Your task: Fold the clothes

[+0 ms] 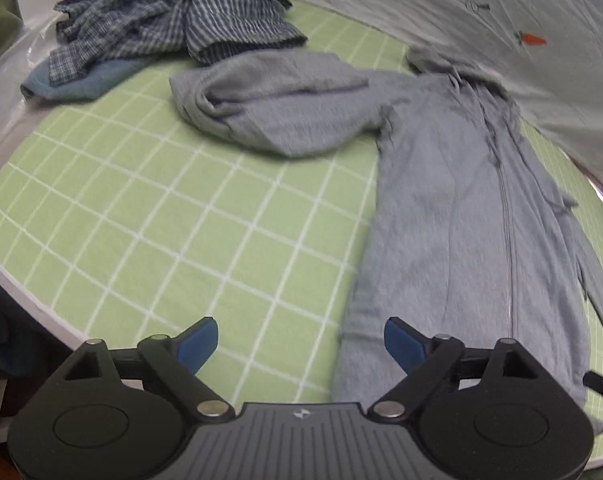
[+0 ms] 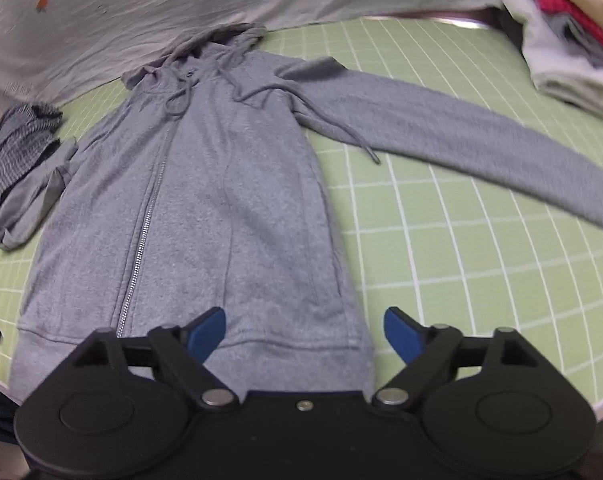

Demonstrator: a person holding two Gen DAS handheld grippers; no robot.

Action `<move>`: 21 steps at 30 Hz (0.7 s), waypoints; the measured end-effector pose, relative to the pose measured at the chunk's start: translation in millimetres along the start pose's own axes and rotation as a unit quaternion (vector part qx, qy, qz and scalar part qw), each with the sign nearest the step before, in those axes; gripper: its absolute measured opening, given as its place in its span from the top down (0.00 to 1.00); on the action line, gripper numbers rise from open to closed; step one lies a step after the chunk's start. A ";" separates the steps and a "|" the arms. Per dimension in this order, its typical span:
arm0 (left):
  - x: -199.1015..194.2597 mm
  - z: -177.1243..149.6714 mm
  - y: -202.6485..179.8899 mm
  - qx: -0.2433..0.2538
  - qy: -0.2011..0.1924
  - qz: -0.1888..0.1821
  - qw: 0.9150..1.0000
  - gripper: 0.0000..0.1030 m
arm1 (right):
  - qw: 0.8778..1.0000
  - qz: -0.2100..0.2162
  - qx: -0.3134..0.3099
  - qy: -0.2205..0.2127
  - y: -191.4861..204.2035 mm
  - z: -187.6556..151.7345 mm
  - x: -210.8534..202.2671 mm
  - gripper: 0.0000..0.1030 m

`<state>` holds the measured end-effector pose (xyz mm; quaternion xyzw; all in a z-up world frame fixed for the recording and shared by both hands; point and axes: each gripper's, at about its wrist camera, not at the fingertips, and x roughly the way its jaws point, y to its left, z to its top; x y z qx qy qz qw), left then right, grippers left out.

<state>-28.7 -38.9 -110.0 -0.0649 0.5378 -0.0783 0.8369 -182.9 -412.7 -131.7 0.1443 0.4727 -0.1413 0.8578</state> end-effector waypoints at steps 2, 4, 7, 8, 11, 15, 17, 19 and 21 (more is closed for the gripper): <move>-0.2 9.8 3.9 -0.002 -0.012 0.008 1.000 0.11 | 1.000 -0.005 -0.019 -0.006 11.1 1.1 3.9 0.01; 1.5 21.6 9.4 -0.003 -0.021 0.014 1.000 0.11 | 0.999 -0.009 -0.031 -0.010 21.7 1.5 8.8 0.00; 5.7 39.8 19.6 -0.006 -0.030 0.022 0.999 0.11 | 0.999 -0.016 -0.029 -0.007 33.7 2.7 20.0 0.00; 7.9 46.4 23.0 -0.004 -0.033 0.024 0.999 0.11 | 1.000 -0.017 -0.025 -0.007 37.7 3.6 24.1 0.00; 16.1 67.6 31.3 0.003 -0.041 0.028 0.999 0.11 | 1.000 -0.022 -0.006 -0.004 47.4 8.7 37.4 0.00; 32.1 101.4 40.5 0.021 -0.048 0.039 0.998 0.11 | 0.999 -0.045 0.018 -0.001 60.7 17.6 56.9 0.00; 43.2 119.3 42.3 0.041 -0.053 0.052 0.996 0.11 | 0.998 -0.059 0.028 0.005 67.8 21.4 67.4 0.00; 55.2 138.0 43.2 0.061 -0.059 0.062 0.994 0.11 | 0.996 -0.077 0.035 0.009 75.2 24.5 77.1 0.00; 65.1 153.7 44.0 0.071 -0.065 0.057 0.994 0.11 | 0.995 -0.089 0.038 0.003 83.6 28.2 81.4 0.00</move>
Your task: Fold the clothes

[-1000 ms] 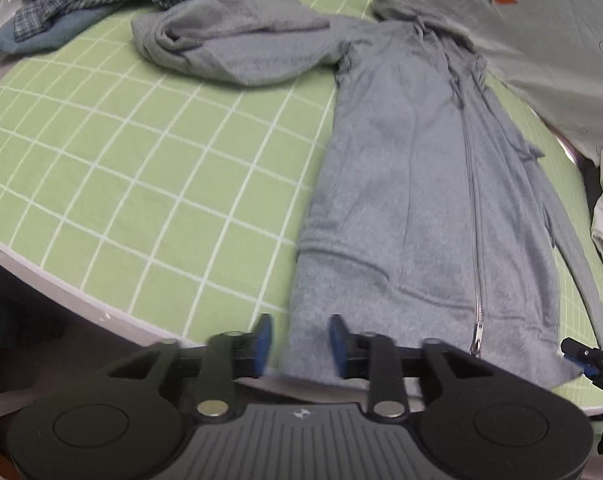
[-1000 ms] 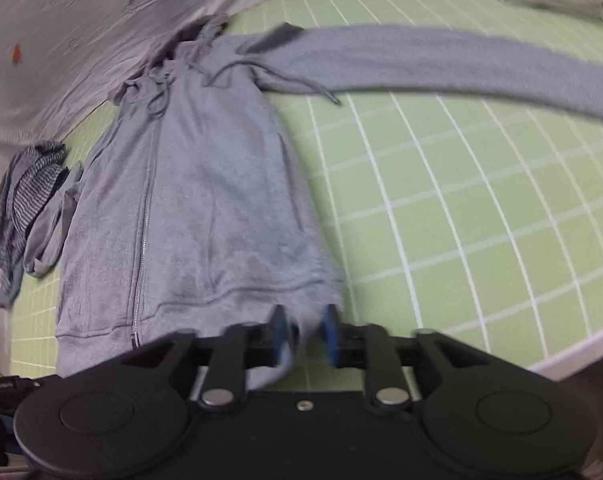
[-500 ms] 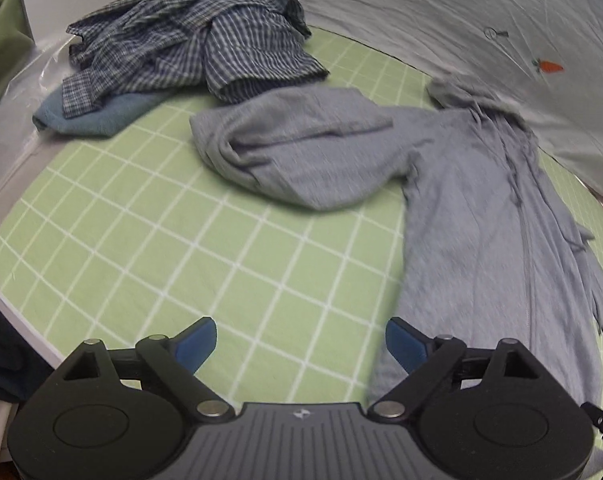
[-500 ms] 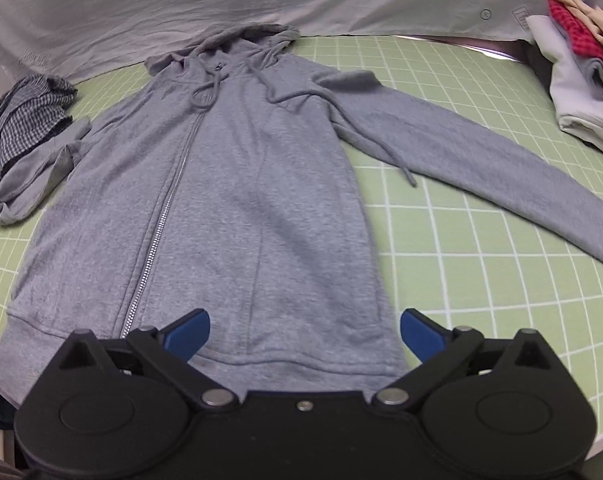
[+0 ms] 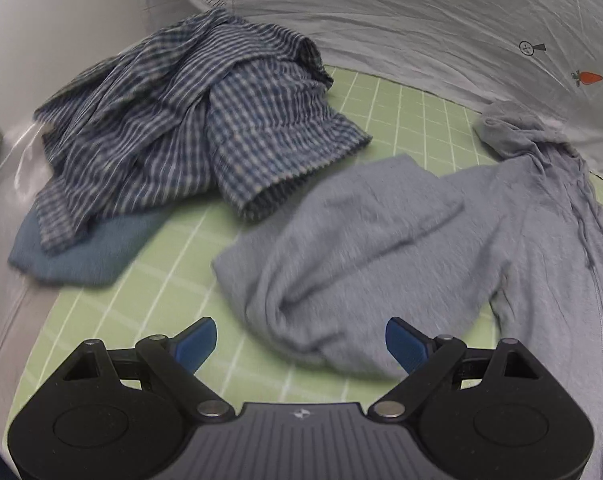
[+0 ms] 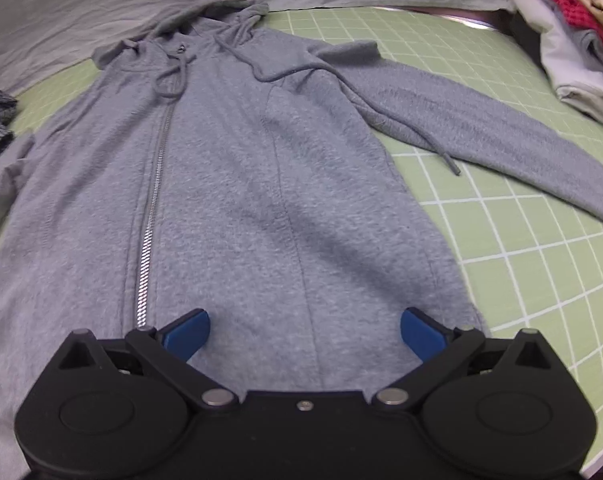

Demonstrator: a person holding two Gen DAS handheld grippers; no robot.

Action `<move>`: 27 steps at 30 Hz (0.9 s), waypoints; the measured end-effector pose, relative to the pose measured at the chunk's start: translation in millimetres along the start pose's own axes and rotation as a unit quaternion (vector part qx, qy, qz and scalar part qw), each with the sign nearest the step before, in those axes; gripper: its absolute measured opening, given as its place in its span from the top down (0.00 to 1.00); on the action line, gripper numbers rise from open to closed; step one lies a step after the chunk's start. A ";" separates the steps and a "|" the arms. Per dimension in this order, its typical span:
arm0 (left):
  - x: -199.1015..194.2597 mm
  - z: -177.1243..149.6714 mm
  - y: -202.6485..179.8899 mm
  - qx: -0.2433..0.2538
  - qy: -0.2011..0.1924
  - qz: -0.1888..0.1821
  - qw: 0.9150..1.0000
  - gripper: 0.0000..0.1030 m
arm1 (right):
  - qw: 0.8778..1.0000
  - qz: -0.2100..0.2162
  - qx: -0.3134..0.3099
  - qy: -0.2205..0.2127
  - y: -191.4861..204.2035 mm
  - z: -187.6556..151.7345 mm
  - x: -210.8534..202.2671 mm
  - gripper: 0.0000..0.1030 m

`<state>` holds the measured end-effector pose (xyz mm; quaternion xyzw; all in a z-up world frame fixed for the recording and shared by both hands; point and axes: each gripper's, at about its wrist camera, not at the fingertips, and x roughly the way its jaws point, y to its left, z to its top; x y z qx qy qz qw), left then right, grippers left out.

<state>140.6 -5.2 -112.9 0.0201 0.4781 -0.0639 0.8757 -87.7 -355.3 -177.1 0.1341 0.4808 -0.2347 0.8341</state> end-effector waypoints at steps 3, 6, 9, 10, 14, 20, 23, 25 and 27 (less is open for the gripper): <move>17.3 17.5 0.6 0.008 -0.012 -0.020 1.000 0.13 | 1.000 -0.008 0.008 -0.004 8.5 5.8 3.5 0.00; 34.1 26.4 -2.7 0.016 -0.007 -0.034 0.999 0.31 | 1.000 -0.012 0.014 -0.003 10.8 9.3 5.1 0.00; 46.8 26.0 -4.5 0.020 -0.002 -0.034 0.999 0.39 | 1.000 -0.014 0.016 0.007 11.4 12.0 5.8 0.00; 49.3 24.4 -3.2 0.020 -0.002 -0.034 0.999 0.42 | 1.000 -0.015 0.016 0.010 11.6 12.8 6.0 0.00; 49.5 16.2 8.3 0.012 -0.012 -0.027 1.000 0.84 | 1.000 -0.015 0.017 0.010 11.2 13.1 6.4 0.00; 13.3 -9.0 50.7 -0.054 -0.032 -0.002 0.998 0.92 | 1.000 -0.013 0.013 0.015 11.4 16.3 8.2 0.00; 2.9 -30.2 72.0 -0.098 -0.017 0.020 0.995 0.92 | 1.000 -0.013 0.011 0.015 11.3 16.4 8.6 0.00; -2.3 -42.1 81.1 -0.124 -0.009 0.023 0.992 0.89 | 1.000 -0.013 0.011 0.013 11.5 15.8 8.5 0.00; -9.7 -49.0 84.5 -0.141 -0.008 0.024 0.990 0.78 | 1.000 -0.012 0.011 0.013 11.4 16.0 8.8 0.00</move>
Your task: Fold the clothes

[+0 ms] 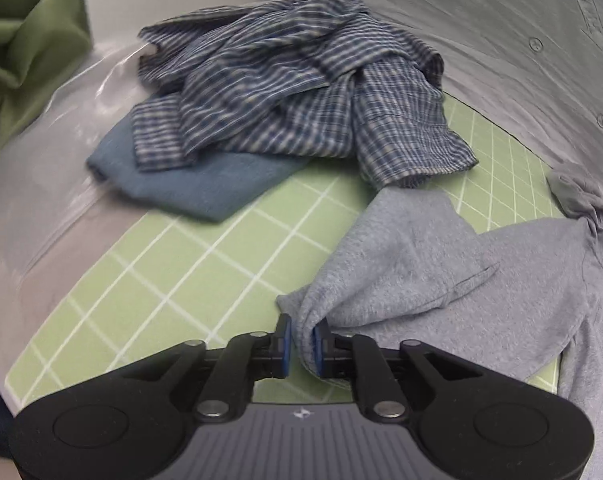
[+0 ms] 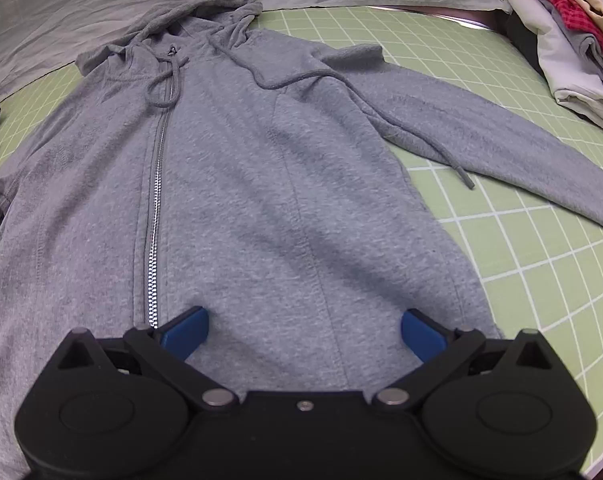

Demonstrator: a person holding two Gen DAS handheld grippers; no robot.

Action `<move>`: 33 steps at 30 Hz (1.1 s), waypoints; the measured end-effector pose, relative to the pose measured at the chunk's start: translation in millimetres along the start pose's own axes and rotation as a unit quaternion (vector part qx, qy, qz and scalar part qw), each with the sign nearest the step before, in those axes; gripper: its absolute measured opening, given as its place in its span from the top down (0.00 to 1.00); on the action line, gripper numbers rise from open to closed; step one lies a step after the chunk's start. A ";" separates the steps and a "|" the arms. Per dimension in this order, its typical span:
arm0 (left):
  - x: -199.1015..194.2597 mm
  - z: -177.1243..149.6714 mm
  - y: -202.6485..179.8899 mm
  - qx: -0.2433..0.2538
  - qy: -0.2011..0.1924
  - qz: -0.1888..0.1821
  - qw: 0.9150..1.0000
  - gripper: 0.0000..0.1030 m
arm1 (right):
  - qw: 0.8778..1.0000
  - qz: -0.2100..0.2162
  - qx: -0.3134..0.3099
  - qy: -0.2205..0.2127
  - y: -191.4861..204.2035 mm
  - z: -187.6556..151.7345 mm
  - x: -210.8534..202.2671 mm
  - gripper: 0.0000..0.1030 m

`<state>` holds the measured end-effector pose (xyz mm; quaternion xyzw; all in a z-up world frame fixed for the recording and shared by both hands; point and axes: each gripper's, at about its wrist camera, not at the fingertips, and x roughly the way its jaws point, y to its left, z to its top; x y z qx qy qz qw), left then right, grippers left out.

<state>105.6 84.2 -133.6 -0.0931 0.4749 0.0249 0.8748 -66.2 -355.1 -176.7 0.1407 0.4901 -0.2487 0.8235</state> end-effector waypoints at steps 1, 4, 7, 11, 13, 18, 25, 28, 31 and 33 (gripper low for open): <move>-3.0 -0.2 -1.6 -0.002 -0.002 -0.003 1.000 0.77 | 1.000 0.000 0.000 0.000 0.0 0.1 0.1 0.00; -10.9 2.0 -12.1 0.014 -0.013 -0.010 1.000 0.64 | 1.000 0.000 0.001 0.000 0.0 0.0 0.5 0.00; -12.9 8.1 -31.4 0.058 -0.037 -0.016 0.998 0.41 | 1.000 0.001 0.001 -0.002 -0.2 0.0 0.7 0.00; 5.6 22.1 -58.4 0.111 -0.036 -0.023 0.993 0.28 | 1.000 0.001 0.000 -0.002 -0.6 0.9 1.0 0.00; 20.8 27.9 -69.7 0.130 -0.031 -0.014 0.991 0.28 | 1.000 0.001 0.001 -0.003 -0.6 0.7 0.9 0.00; 49.8 39.8 -70.2 0.112 -0.014 -0.019 0.993 0.72 | 1.000 -0.001 0.006 -0.009 0.5 -1.9 0.5 0.00; 13.3 37.8 -40.8 0.080 -0.055 -0.017 0.995 0.90 | 0.999 -0.006 0.011 -0.038 0.7 -10.0 -0.9 0.00; -14.8 31.5 -19.4 0.040 -0.087 0.004 0.995 0.90 | 0.999 -0.005 0.008 -0.042 0.1 -10.6 -1.1 0.00; -39.7 24.3 -2.9 0.014 -0.096 0.034 0.995 0.90 | 0.999 -0.001 0.000 -0.050 -0.2 -12.7 -1.6 0.00; -52.5 16.5 4.6 0.011 -0.090 0.052 0.994 0.90 | 0.998 0.003 -0.003 -0.055 -0.8 -13.9 -2.0 0.00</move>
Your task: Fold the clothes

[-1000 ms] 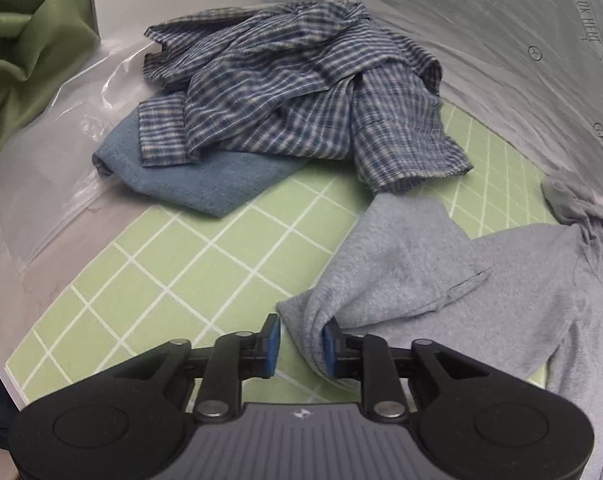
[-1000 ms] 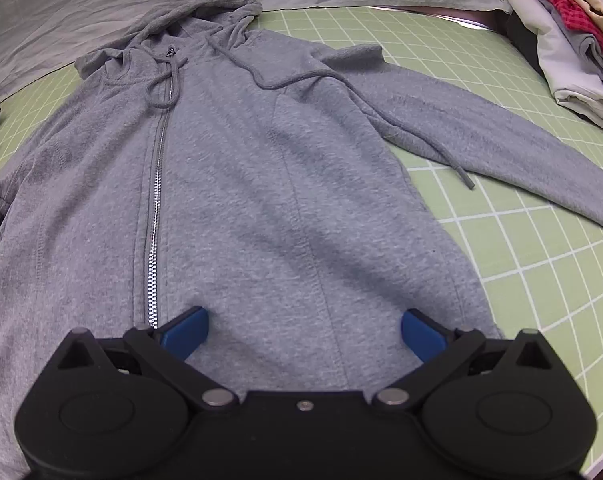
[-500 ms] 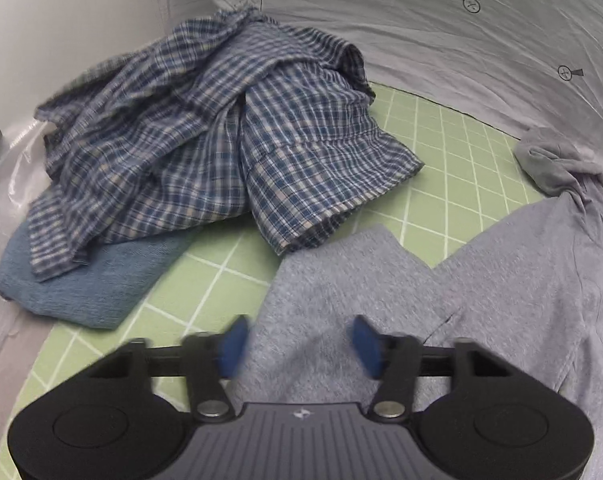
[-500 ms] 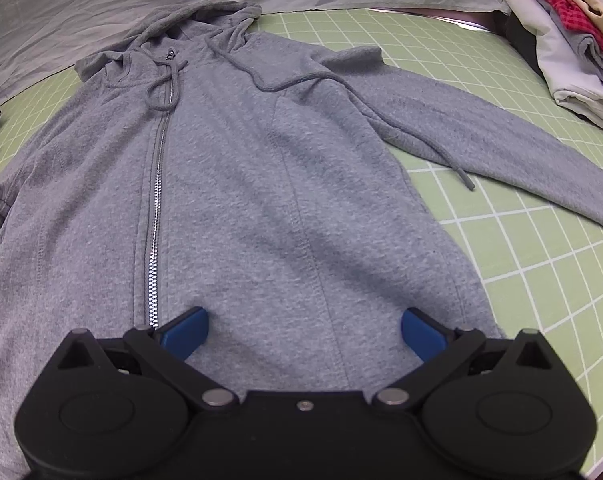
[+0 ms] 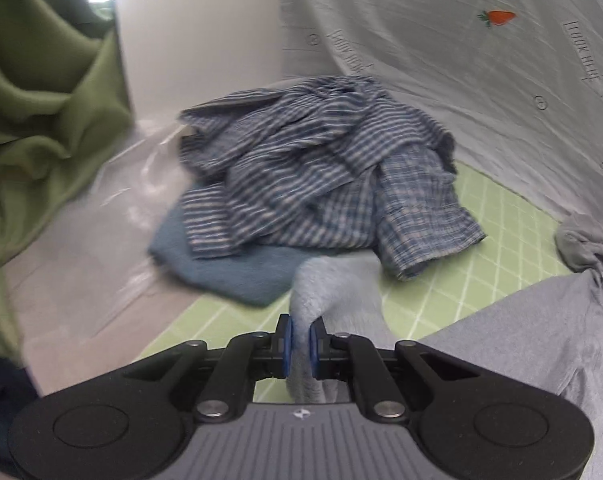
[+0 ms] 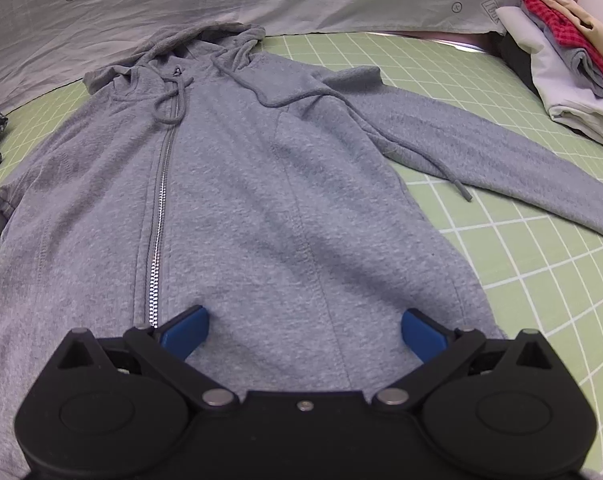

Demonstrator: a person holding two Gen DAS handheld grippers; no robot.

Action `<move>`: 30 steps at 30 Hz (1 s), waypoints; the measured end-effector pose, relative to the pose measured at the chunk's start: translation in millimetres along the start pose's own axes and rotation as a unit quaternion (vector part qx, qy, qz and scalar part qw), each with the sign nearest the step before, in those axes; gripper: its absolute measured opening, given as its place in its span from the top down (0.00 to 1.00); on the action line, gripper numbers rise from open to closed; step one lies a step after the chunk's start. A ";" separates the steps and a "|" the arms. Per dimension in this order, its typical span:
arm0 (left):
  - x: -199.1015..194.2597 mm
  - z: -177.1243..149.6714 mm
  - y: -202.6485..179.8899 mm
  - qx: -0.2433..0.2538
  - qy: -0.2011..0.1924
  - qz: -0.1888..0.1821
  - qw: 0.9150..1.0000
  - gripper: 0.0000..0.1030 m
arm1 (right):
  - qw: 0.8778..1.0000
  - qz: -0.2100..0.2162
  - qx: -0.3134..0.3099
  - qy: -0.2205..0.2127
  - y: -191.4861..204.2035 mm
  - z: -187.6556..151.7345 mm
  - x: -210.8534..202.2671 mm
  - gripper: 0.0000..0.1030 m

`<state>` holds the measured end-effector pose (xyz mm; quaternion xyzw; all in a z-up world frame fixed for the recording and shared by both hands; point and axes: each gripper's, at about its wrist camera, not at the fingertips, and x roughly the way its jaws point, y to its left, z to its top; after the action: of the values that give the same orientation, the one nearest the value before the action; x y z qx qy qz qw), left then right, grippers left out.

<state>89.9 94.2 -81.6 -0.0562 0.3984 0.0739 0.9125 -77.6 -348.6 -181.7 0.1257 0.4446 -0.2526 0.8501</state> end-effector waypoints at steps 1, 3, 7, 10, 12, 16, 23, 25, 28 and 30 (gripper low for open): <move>-5.6 -4.1 3.3 -0.001 0.000 0.003 1.000 0.88 | 1.000 0.000 -0.001 -0.001 0.0 0.0 -0.1 0.00; -16.7 -12.4 10.1 -0.003 0.000 0.009 1.000 0.86 | 1.000 0.001 -0.002 -0.002 -0.2 0.2 -0.2 0.00; -35.6 -27.2 26.3 -0.028 0.011 0.004 1.000 0.76 | 1.000 0.007 -0.009 0.002 -1.4 0.9 -1.8 0.00; -35.9 -28.0 36.1 -0.022 0.014 -0.003 1.000 0.60 | 1.000 0.004 -0.001 0.004 5.2 -1.6 -15.1 0.00; -26.6 -22.8 44.6 -0.016 0.018 -0.004 1.000 0.52 | 1.000 0.003 0.006 -0.004 15.0 -4.1 -26.6 0.00; 3.0 -7.4 64.7 0.006 0.037 -0.021 0.999 0.41 | 0.999 0.003 0.027 -0.043 52.8 -10.7 -54.7 0.00; 61.5 19.0 91.3 0.102 0.089 -0.089 0.987 0.38 | 0.995 0.024 0.060 -0.076 175.9 -28.3 -85.9 0.00; 76.5 24.2 93.6 0.135 0.103 -0.103 0.980 0.38 | 0.995 0.034 0.061 -0.068 214.4 -37.2 -83.1 0.00; 90.8 28.3 96.6 0.172 0.119 -0.131 0.969 0.38 | 0.996 0.045 0.062 -0.046 261.8 -48.9 -76.8 0.00; 96.4 27.7 98.2 0.182 0.129 -0.147 0.964 0.38 | 0.996 0.048 0.061 -0.031 285.4 -54.4 -73.4 0.00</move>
<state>157.0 203.8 -138.0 0.0441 0.5068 -0.1427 0.8490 4.1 -61.4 -155.8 0.1908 0.3951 -0.2416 0.8655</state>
